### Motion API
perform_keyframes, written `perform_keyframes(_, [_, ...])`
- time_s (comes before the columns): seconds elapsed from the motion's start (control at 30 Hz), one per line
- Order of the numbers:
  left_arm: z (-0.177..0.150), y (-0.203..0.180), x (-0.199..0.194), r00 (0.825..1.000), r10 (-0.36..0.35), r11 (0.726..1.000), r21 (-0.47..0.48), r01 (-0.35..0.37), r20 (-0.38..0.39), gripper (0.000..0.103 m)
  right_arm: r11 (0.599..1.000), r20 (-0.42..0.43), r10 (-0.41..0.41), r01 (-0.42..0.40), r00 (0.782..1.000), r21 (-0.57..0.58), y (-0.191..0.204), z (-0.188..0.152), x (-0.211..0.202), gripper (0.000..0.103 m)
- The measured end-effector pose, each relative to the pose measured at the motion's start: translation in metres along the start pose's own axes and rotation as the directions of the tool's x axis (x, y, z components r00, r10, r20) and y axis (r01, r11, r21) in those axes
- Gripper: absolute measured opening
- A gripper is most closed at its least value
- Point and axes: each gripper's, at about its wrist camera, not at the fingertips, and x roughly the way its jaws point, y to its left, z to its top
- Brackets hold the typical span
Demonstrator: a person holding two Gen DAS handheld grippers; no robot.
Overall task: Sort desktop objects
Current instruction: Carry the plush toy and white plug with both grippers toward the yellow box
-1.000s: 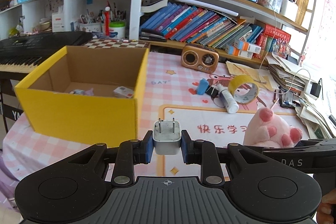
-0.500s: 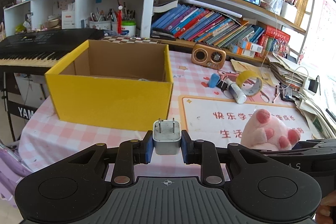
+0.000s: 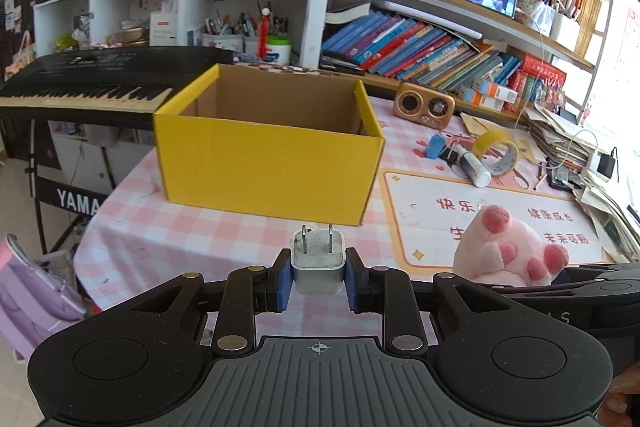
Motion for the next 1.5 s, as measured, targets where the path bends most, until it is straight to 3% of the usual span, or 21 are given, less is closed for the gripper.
perform_keyframes(0.4, [-0.005, 0.023, -0.014, 0.999, 0.032, 0.999, -0.035, -0.032, 0.023, 0.025, 0.998, -0.002, 0.033, -0.033, 0.999, -0.057, 0.031, -0.002, 0.003, 0.082])
perform_keyframes(1.0, [0.004, 0.046, -0.006, 0.999, 0.039, 0.997, -0.07, -0.037, 0.027, 0.025, 0.994, 0.017, 0.035, -0.033, 0.999, -0.104, 0.046, 0.016, 0.011, 0.082])
perform_keyframes(1.2, [0.026, 0.056, 0.003, 0.995, 0.071, 0.995, -0.081, -0.065, 0.069, 0.025, 0.991, 0.079, 0.054, -0.044, 0.995, -0.13, 0.047, 0.043, 0.014, 0.082])
perform_keyframes(1.5, [0.073, 0.062, 0.031, 0.984, 0.118, 0.991, -0.077, -0.109, 0.135, 0.025, 0.98, 0.177, 0.116, -0.084, 0.977, -0.179, 0.045, 0.116, 0.034, 0.082])
